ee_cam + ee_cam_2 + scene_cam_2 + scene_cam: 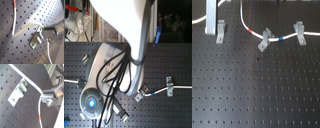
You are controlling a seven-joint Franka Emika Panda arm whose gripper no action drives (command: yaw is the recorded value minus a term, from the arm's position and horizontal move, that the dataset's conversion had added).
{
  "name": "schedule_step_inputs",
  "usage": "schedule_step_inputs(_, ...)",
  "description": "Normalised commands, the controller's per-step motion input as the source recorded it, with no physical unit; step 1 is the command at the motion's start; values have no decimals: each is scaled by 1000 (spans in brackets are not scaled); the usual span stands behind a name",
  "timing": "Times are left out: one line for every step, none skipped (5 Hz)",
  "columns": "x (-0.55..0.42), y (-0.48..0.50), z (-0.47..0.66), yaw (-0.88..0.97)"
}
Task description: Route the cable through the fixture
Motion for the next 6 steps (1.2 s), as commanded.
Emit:
schedule_step_inputs(-399, 167, 211, -200)
schedule_step_inputs(-382, 195, 241, -146)
schedule_step_inputs(-400, 239, 242, -80)
schedule_step_inputs(-420, 263, 232, 0)
schedule_step_inputs(-415, 202, 190, 0)
schedule_step_inputs(-268, 107, 99, 168)
